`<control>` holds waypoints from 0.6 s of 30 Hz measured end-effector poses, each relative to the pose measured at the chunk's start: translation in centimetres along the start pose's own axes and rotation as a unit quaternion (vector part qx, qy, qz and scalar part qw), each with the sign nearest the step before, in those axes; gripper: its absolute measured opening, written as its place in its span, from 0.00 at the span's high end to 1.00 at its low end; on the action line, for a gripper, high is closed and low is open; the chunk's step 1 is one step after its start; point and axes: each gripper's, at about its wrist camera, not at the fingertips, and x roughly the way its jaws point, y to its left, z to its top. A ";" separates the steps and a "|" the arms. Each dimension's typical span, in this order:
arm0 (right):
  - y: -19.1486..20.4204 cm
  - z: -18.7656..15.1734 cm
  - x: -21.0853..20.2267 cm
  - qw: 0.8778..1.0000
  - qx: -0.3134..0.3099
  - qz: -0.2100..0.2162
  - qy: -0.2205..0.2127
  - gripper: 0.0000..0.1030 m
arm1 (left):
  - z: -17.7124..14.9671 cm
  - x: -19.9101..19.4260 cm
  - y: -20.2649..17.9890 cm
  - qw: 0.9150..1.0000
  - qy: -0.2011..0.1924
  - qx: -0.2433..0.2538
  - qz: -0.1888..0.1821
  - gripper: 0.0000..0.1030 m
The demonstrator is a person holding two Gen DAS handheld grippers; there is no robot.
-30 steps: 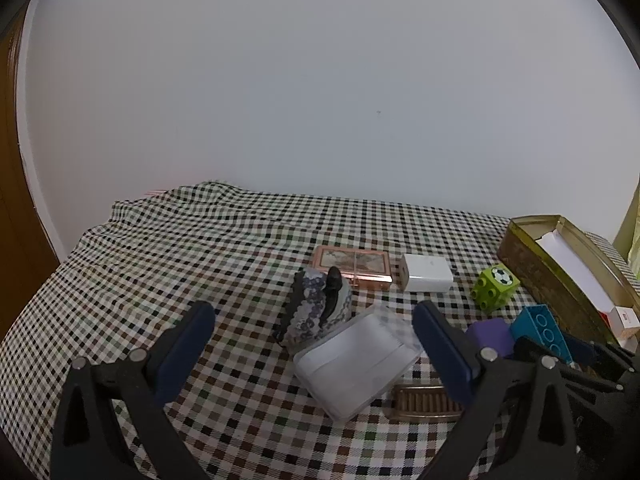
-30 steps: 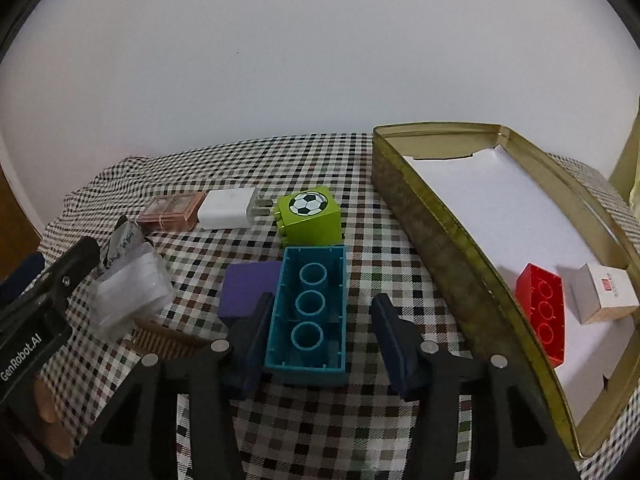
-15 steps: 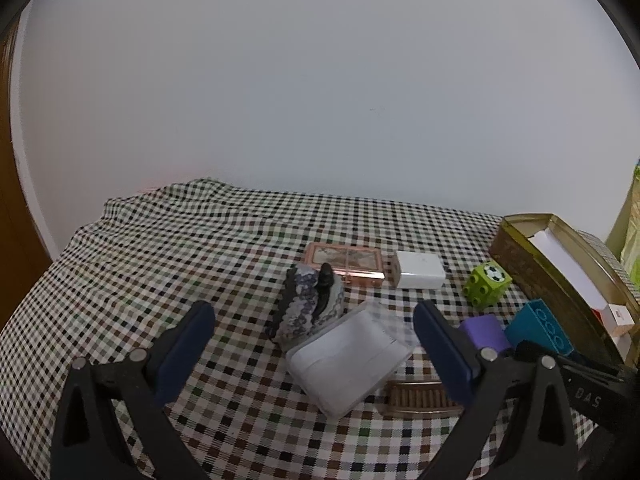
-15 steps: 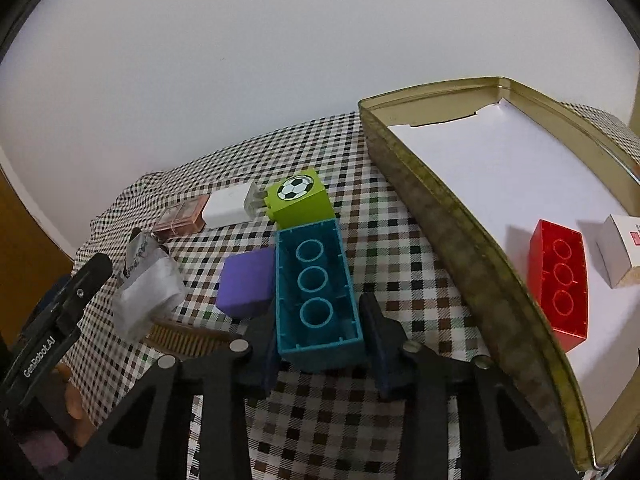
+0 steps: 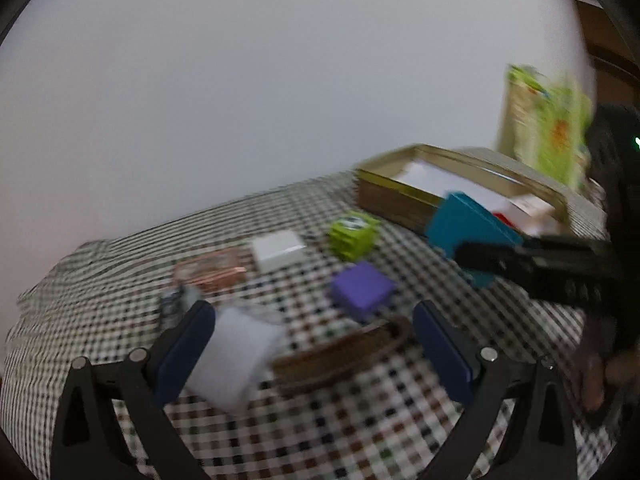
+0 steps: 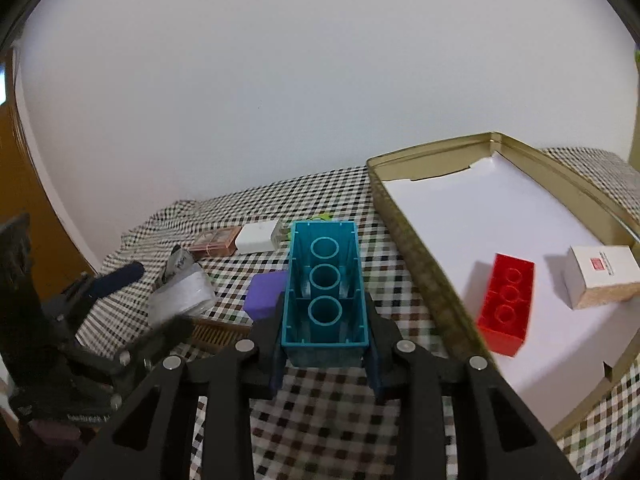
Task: Organize rigid objects
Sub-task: 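Grasp the teal brick with the right tool while the left tool grasps the brown comb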
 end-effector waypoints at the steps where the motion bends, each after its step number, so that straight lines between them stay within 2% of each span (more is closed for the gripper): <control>1: -0.1 0.0 0.0 1.000 0.003 -0.001 -0.001 0.67 | 0.0 0.0 -0.3 1.000 0.002 0.011 -0.011 0.03; 5: -0.2 0.1 0.2 1.000 0.006 0.001 0.002 0.67 | -0.4 1.4 -2.9 0.993 0.036 0.106 -0.024 0.09; 7: -0.1 0.1 0.2 1.000 0.005 0.001 0.001 0.67 | -1.0 2.4 -4.0 0.985 0.060 0.162 -0.025 0.12; 9: -0.1 0.0 0.2 1.000 0.007 0.002 -0.004 0.67 | -1.3 3.4 -4.3 0.978 0.086 0.187 -0.027 0.16; 11: -0.4 0.0 0.3 1.000 0.009 0.003 -0.002 0.67 | -1.1 3.3 -3.7 0.980 0.082 0.178 -0.042 0.19; 15: -0.7 -0.1 0.4 1.000 0.015 0.004 0.000 0.67 | -0.7 4.7 -1.9 0.982 0.113 0.130 -0.073 0.25; 18: -0.7 -0.1 0.4 1.000 0.016 0.004 0.001 0.67 | -0.7 5.1 -0.9 0.985 0.123 0.092 -0.077 0.40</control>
